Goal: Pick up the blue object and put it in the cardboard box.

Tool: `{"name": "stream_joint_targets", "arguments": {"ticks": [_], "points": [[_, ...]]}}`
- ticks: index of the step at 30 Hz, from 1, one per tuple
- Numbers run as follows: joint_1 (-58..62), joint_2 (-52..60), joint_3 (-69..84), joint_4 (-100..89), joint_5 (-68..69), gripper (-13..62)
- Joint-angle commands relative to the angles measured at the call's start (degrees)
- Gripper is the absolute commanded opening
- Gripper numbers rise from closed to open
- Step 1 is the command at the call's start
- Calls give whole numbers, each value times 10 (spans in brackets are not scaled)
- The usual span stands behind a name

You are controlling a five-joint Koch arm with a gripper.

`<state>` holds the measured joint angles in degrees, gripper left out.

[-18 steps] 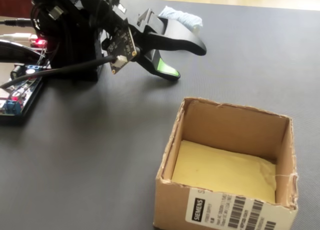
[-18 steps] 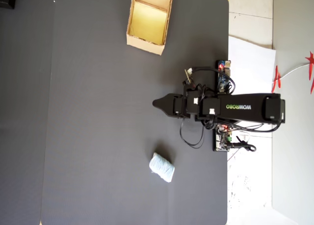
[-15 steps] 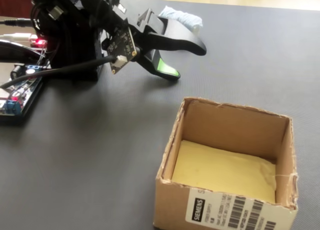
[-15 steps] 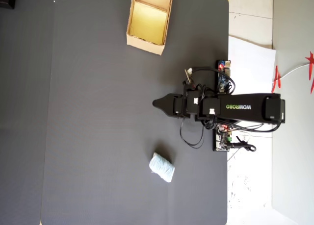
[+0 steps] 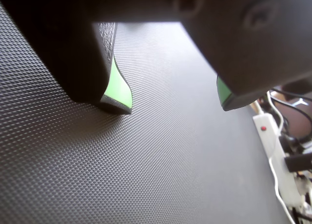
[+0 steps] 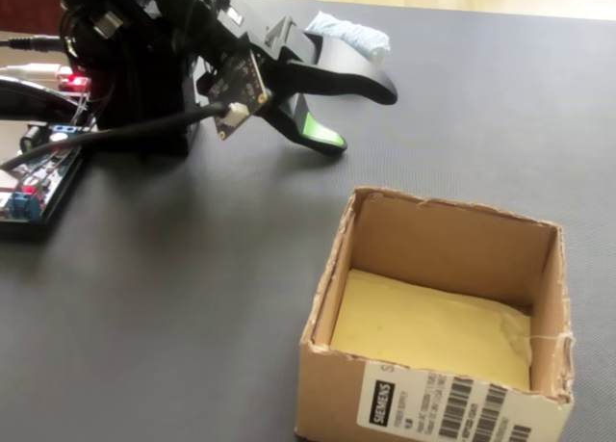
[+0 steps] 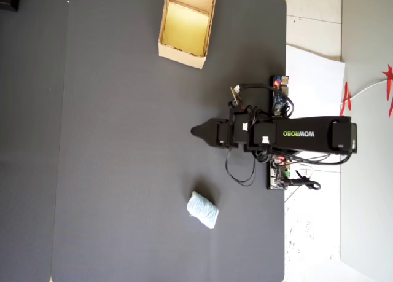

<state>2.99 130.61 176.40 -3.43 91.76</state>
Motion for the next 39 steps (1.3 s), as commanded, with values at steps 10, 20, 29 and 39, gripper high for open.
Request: {"name": "stream_joint_targets", "arguments": {"ticks": [10,20,29,39], "points": [[-4,50,23,59,37,347],[-4,50,23,59,37,347],[-4,50,23,59,36,345],[-4,50,23,57,45,344]]}}
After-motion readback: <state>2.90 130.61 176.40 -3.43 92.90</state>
